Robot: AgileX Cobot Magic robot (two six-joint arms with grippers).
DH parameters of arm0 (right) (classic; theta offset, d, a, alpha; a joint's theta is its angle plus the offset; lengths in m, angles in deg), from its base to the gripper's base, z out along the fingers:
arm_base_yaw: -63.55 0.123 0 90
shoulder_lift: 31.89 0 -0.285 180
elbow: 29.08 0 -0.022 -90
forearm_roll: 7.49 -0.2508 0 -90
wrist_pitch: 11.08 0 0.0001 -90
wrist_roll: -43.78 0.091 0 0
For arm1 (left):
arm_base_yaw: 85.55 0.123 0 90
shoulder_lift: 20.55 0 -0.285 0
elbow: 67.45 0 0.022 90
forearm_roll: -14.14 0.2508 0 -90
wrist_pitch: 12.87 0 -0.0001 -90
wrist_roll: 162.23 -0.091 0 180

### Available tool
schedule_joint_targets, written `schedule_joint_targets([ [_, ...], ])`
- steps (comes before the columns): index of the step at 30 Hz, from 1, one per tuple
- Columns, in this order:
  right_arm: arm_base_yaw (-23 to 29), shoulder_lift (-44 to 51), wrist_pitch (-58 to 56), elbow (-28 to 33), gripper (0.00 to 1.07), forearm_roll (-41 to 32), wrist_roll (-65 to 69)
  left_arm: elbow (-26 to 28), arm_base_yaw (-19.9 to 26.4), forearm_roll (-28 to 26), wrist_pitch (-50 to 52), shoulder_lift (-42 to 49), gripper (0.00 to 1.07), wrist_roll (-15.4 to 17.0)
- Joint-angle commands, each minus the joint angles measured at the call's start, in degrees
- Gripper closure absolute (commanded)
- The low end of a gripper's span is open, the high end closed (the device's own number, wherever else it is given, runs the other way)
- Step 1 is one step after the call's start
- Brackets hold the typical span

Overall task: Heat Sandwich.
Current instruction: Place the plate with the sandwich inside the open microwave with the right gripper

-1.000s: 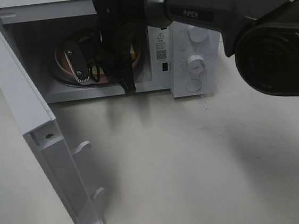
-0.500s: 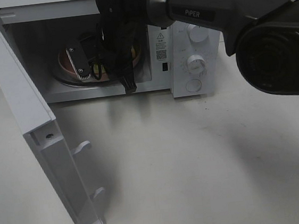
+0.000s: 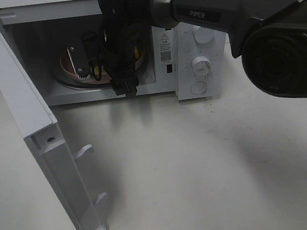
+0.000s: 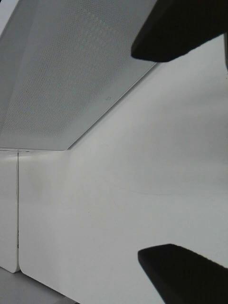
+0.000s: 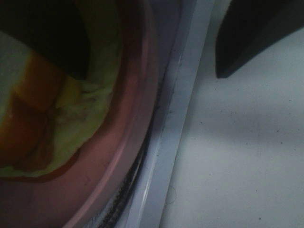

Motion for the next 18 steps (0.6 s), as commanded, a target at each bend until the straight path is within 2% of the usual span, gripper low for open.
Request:
schedule_joint_targets([
  [1, -0.23, 0.11, 0.17, 0.46, 0.22, -1.2, 1.72, -0.17, -0.34, -0.29, 0.11, 1.49, 0.05, -0.17],
  [5, -0.23, 1.15, 1.83, 2.01, 0.25, -1.26, 1.66, -0.17, -0.34, -0.29, 0.11, 1.49, 0.05, -0.17],
  [12, -0.23, 5.56, 8.37, 10.14, 0.29, -1.2, 1.66, -0.17, -0.34, -0.29, 0.11, 1.49, 0.05, -0.17],
  [15, -0.23, 8.48, 12.55, 15.93, 0.3, -1.2, 1.66, -0.17, -0.34, -0.29, 0.11, 1.49, 0.05, -0.17],
  [18, -0.23, 9.97, 14.09, 18.45, 0.31, -1.2, 1.66, -0.17, -0.34, -0.29, 0.11, 1.49, 0.05, -0.17],
])
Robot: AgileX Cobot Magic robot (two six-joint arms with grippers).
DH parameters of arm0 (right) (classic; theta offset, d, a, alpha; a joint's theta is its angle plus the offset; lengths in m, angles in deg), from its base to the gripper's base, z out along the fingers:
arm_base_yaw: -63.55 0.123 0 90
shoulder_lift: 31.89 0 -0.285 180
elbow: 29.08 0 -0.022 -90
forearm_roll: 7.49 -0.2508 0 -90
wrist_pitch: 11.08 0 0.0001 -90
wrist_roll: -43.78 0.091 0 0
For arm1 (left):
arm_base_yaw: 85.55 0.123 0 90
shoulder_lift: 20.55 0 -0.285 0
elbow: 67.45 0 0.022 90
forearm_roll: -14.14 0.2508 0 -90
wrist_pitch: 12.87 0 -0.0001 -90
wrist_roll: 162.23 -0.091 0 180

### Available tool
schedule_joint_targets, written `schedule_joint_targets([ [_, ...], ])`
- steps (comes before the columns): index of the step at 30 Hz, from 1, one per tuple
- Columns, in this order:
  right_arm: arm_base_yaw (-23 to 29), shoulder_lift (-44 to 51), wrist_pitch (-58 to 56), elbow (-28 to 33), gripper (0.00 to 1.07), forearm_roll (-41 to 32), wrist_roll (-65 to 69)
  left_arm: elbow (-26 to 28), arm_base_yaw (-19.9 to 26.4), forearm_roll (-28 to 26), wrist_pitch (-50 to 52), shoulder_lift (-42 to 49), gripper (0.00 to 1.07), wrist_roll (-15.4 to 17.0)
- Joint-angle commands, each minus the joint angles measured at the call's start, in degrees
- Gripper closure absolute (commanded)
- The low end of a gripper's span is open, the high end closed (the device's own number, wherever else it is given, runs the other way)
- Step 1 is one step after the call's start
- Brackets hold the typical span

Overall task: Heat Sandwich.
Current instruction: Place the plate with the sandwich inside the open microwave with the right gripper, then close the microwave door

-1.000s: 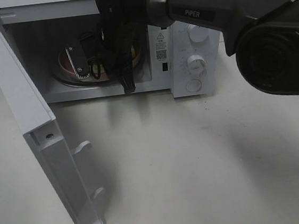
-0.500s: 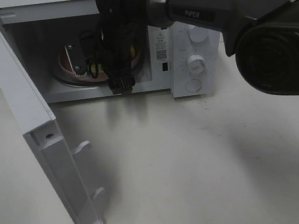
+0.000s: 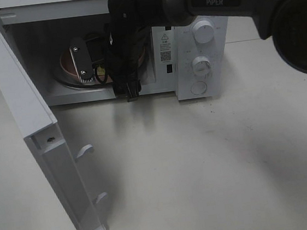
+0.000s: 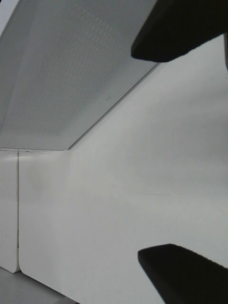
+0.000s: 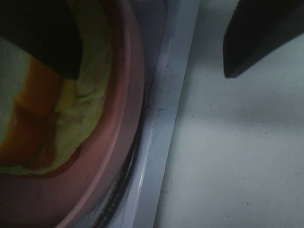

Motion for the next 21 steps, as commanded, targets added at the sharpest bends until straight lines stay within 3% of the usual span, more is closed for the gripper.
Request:
schedule_joint_targets([
  [1, -0.23, 4.13, 5.1, 6.19, 0.31, -0.29, 0.17, -0.17, -0.34, -0.29, 0.11, 1.49, 0.05, -0.17],
  [5, -0.23, 6.65, 8.82, 10.83, 0.31, -0.23, 0.06, -0.17, -0.34, -0.29, 0.11, 1.49, 0.05, -0.17],
  [12, -0.23, 14.95, 20.17, 26.01, 0.31, 1.26, 0.06, -0.17, -0.34, -0.29, 0.11, 1.49, 0.05, -0.17],
  [21, -0.23, 23.84, 24.01, 40.05, 0.31, 1.72, 0.06, -0.17, -0.34, -0.29, 0.11, 1.49, 0.05, -0.17],
])
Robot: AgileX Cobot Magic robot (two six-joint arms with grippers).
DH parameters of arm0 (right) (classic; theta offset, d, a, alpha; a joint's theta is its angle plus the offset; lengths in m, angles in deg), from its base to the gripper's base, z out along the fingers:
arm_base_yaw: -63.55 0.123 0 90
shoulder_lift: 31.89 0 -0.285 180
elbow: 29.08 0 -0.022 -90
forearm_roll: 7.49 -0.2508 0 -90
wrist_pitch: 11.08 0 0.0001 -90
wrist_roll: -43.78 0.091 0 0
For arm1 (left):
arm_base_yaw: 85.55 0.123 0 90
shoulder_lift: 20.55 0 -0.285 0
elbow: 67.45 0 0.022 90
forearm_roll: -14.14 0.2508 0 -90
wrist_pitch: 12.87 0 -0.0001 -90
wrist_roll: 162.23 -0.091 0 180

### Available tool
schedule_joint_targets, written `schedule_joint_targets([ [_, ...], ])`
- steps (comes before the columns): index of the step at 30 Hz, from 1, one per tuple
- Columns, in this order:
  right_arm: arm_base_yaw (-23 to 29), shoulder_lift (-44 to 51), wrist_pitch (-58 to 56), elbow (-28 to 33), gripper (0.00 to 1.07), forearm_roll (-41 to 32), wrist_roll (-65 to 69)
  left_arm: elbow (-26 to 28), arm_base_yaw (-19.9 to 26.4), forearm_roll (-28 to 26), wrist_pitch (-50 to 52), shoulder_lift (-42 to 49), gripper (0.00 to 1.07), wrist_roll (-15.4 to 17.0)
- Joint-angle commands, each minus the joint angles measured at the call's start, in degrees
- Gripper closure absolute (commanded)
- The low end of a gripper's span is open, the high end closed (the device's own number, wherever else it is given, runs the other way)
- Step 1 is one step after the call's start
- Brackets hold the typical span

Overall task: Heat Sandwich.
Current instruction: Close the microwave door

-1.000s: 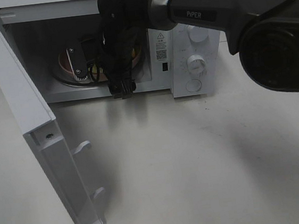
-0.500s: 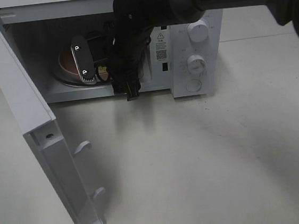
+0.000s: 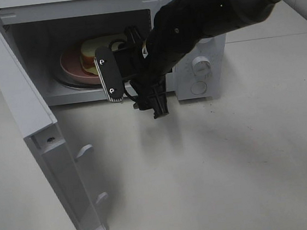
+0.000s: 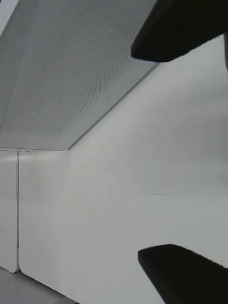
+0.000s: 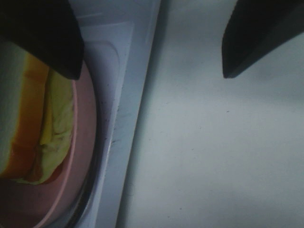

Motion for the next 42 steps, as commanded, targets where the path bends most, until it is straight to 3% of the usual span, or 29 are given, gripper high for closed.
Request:
schedule_joint_targets([
  [1, -0.23, 2.92, 1.55, 3.15, 0.31, 0.17, 0.06, -0.17, -0.34, -0.29, 0.11, 1.49, 0.05, -0.17],
  [10, -0.23, 12.38, 1.89, 12.32, 0.31, 0.17, 6.13, -0.17, -0.34, -0.29, 0.11, 1.49, 0.05, -0.17],
  [24, -0.23, 24.35, -4.76, 22.92, 0.31, 0.17, 30.94, -0.17, -0.34, -0.29, 0.11, 1.49, 0.05, -0.17],
  [35, -0.23, 35.81, -21.26, 28.42, 0.31, 0.11, 53.51, -0.17, -0.34, -0.29, 0.11, 1.49, 0.05, -0.17],
  [42, -0.23, 46.01, -34.32, 28.71, 0.31, 0.11, 66.81, -0.17, -0.34, -0.29, 0.11, 1.49, 0.05, -0.17],
])
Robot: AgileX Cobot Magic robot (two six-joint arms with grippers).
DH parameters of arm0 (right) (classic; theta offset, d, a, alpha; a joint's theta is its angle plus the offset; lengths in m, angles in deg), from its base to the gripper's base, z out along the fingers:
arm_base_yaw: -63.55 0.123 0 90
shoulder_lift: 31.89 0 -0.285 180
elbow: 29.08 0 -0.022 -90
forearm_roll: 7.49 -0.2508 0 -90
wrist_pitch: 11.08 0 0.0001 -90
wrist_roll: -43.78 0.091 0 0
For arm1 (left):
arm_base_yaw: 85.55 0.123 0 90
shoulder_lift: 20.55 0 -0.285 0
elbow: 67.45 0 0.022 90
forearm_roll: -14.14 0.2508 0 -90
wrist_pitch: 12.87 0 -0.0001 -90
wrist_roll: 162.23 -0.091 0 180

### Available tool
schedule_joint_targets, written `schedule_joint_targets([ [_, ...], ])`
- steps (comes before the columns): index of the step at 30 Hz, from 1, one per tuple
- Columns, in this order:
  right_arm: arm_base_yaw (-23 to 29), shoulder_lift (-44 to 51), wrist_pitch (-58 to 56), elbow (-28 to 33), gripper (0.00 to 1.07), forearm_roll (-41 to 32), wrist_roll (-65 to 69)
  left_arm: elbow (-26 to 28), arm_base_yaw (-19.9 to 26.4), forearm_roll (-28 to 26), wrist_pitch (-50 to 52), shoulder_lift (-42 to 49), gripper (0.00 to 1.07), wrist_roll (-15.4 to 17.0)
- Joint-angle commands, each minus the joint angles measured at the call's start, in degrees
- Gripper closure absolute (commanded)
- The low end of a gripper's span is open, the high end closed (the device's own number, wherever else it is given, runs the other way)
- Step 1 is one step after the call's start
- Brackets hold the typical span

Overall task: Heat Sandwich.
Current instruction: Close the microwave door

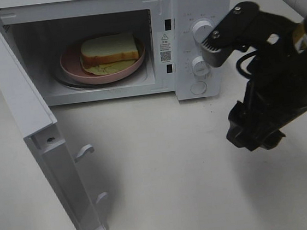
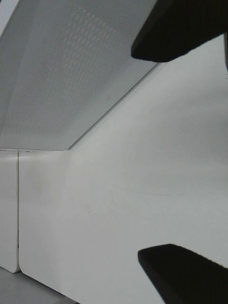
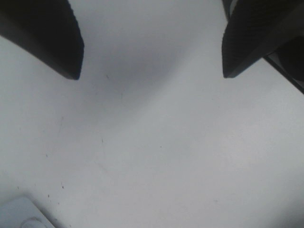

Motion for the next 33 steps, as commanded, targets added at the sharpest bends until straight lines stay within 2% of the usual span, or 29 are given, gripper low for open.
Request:
schedule_joint_targets([
  [1, -0.23, 3.09, -4.58, 0.17, 0.31, 0.11, 4.01, -0.17, -0.34, -0.29, 0.11, 1.49, 0.05, -0.17],
  [4, -0.23, 7.85, -11.52, 0.17, 0.31, -0.29, 5.1, -0.17, -0.34, -0.29, 0.11, 1.49, 0.05, -0.17],
  [13, -0.23, 16.56, -21.83, 0.17, 0.31, -1.89, 5.1, -0.17, -0.34, -0.29, 0.11, 1.49, 0.05, -0.17],
  [24, -0.46, 32.03, -23.66, 5.44, 0.31, -1.38, 4.76, -0.17, -0.34, -0.29, 0.11, 1.49, 0.05, -0.17],
  [27, -5.04, 37.93, -23.66, 8.37, 0.31, -1.6, 4.58, -0.17, -0.34, -0.29, 0.11, 1.49, 0.05, -0.17],
  [28, -5.04, 37.93, -23.66, 8.37, 0.31, -1.6, 4.58, -0.17, -0.34, -0.29, 0.11, 1.49, 0.05, -0.17],
  [31, -12.32, 44.75, -22.4, 11.46, 0.31, -1.6, 3.04, -0.17, -0.34, -0.29, 0.11, 1.49, 0.05, -0.17],
  [33, -13.58, 46.18, -22.29, 12.09, 0.31, -1.6, 2.92, -0.17, -0.34, -0.29, 0.11, 1.49, 0.05, -0.17],
])
